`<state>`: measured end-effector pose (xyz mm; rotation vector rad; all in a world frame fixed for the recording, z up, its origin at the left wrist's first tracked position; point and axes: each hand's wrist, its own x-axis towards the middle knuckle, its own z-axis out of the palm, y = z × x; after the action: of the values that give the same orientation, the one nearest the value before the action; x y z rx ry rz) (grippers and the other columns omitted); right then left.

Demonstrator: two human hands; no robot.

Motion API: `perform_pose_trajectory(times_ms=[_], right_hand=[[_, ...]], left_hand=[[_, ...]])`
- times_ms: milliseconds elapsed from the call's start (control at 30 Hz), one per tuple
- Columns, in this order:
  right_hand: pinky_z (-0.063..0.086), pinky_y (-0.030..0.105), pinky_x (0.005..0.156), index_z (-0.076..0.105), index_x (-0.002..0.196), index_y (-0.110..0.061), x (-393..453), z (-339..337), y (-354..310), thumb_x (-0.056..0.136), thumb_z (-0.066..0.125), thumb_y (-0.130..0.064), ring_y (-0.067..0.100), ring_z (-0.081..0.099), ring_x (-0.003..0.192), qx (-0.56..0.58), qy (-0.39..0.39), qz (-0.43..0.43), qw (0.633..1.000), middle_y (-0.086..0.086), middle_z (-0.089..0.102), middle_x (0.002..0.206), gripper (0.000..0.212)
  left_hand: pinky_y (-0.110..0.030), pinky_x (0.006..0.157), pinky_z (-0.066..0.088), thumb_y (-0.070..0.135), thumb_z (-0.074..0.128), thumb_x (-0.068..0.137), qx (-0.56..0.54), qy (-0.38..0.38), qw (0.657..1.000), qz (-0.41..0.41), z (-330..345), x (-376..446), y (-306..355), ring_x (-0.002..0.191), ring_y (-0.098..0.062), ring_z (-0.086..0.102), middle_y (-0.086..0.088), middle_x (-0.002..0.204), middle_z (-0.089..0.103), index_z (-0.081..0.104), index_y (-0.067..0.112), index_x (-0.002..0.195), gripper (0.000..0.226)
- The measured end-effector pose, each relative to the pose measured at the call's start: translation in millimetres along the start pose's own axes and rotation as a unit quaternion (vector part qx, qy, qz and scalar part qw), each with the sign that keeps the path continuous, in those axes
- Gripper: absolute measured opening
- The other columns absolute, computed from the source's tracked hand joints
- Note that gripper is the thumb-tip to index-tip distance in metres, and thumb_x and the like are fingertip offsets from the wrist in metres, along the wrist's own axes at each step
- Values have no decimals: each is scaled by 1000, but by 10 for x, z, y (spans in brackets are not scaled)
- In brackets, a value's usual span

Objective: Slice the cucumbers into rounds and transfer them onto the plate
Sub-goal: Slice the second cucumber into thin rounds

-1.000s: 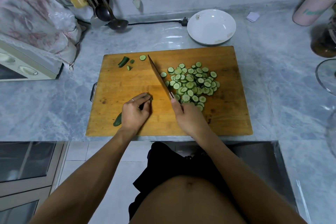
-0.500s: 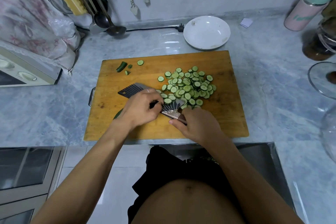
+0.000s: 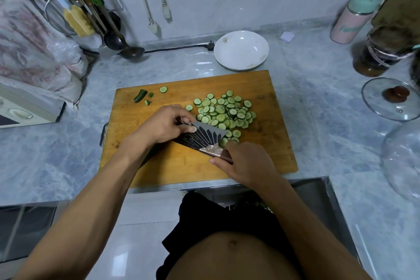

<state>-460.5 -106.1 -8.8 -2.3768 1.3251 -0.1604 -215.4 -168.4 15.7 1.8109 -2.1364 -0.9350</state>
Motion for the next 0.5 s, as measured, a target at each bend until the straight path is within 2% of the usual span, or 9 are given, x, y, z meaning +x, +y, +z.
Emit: perform_pose_trajectory(times_ms=[167, 267, 333, 433, 500], right_hand=[[30, 30, 53, 45, 84, -17, -39, 2, -32, 95, 42, -65, 18, 43, 60, -9, 18, -17, 1000, -3, 44, 68, 49], [31, 31, 51, 44, 84, -18, -64, -23, 11, 96, 41, -64, 17, 44, 60, -13, 14, -8, 1000, -6, 41, 65, 48], [31, 31, 51, 43, 84, -18, -86, -38, 57, 96, 41, -64, 16, 44, 60, -18, 15, 3, 1000, -8, 41, 65, 48], [37, 31, 57, 43, 85, -19, -111, -51, 108, 96, 38, -66, 17, 47, 63, -25, 22, 9, 999, -4, 50, 72, 48], [36, 31, 56, 44, 85, -18, -114, -42, 111, 96, 39, -65, 17, 47, 62, -24, 29, 4, 999, -3, 51, 72, 48]], left_hand=[[-33, 74, 49, 40, 74, 83, 123, 18, 992, -38, 70, 313, 78, 87, -17, 57, 7, 89, 61, 66, 28, 82, 14], [-32, 76, 52, 26, 64, 92, 126, 78, 988, -51, 129, 353, 106, 89, -17, 63, 13, 85, 64, 64, 31, 83, 11], [-31, 81, 52, 13, 58, 93, 105, 86, 990, -39, 169, 334, 113, 94, -16, 63, 10, 96, 69, 67, 28, 91, 18], [-23, 89, 43, -3, 47, 90, 60, -1, 998, -12, 222, 311, 193, 109, -15, 59, 4, 111, 68, 70, 22, 105, 37], [-27, 100, 42, -9, 44, 87, 43, -44, 998, 9, 263, 314, 239, 123, -19, 53, -1, 130, 62, 69, 21, 116, 49]])
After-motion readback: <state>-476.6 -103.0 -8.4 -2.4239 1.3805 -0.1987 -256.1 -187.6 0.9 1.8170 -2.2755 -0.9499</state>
